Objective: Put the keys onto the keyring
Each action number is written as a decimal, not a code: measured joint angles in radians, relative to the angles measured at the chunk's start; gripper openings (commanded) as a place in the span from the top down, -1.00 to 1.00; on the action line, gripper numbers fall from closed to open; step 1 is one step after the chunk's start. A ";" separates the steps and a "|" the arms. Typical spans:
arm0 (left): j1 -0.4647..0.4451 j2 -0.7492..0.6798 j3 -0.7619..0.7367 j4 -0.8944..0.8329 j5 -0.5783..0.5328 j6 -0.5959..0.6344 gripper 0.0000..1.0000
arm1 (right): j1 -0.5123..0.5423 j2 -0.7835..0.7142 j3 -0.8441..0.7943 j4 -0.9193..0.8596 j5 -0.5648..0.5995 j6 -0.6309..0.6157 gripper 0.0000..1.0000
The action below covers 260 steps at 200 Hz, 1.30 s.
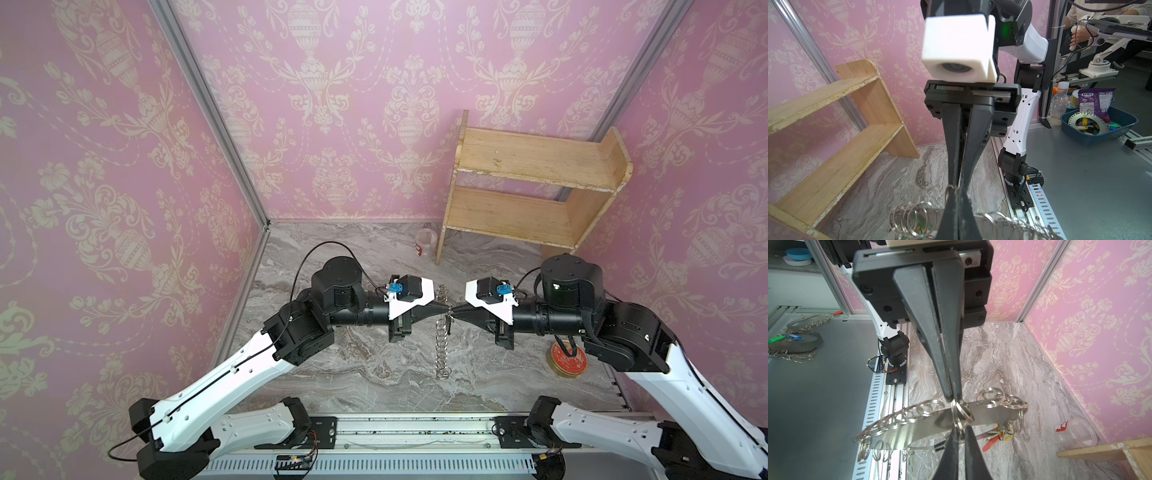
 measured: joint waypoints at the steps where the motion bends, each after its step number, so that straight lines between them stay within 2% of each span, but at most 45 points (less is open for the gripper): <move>1: 0.000 0.000 0.000 0.000 0.000 0.000 1.00 | 0.000 0.000 0.000 0.001 -0.001 -0.001 0.91; 16: 0.000 0.000 0.000 0.004 0.000 -0.006 1.00 | 0.000 -0.001 -0.002 0.007 -0.008 -0.001 1.00; 107: -0.001 -0.022 -0.064 0.087 0.001 -0.031 1.00 | -0.009 -0.033 -0.064 0.050 -0.048 0.022 1.00; 229: 0.001 -0.044 -0.153 0.316 -0.003 -0.120 1.00 | -0.015 -0.047 -0.207 0.283 -0.162 0.154 1.00; 260: 0.011 -0.045 -0.169 0.362 -0.016 -0.130 1.00 | -0.008 -0.054 -0.209 0.272 -0.175 0.156 0.91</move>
